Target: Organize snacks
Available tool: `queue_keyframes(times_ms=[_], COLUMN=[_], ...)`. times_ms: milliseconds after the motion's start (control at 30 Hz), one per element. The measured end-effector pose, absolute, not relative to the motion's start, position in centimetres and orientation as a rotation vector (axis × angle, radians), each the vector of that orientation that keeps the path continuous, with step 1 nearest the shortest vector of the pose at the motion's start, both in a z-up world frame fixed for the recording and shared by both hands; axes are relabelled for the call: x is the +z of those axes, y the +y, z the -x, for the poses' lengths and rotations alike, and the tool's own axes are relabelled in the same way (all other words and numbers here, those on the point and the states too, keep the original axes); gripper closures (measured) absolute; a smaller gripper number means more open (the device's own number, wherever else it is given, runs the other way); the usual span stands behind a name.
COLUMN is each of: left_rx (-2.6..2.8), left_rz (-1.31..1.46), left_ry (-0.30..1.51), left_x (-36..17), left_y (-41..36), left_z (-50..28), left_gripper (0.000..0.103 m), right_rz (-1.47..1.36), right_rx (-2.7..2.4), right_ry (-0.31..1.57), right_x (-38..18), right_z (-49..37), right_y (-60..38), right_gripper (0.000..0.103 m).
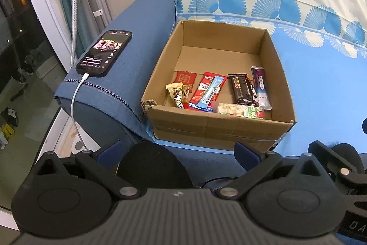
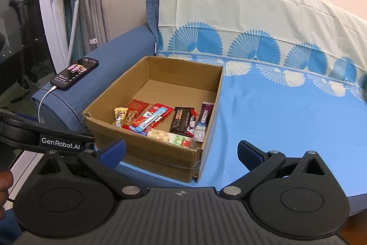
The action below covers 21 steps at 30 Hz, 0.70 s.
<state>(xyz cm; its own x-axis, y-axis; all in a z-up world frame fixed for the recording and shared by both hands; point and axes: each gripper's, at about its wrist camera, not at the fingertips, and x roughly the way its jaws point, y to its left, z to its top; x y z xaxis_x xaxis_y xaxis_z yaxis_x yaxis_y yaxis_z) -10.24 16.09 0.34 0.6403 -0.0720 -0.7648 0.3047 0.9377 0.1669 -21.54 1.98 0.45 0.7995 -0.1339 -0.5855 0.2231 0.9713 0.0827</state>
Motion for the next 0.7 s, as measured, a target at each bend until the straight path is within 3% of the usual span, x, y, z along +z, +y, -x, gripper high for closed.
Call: queue_keyframes(times_ms=[700], left_rx=[-0.213], left_rz=[-0.298], left_ry=[0.852], left_x=[0.32], left_y=[16.10], left_z=[10.38], left_gripper=[0.000], right_rz=[-0.136], right_rx=[-0.195], right_ry=[0.610], right_x=[0.63], right_z=[21.59], right_y=[2.12], right_gripper=[0.001])
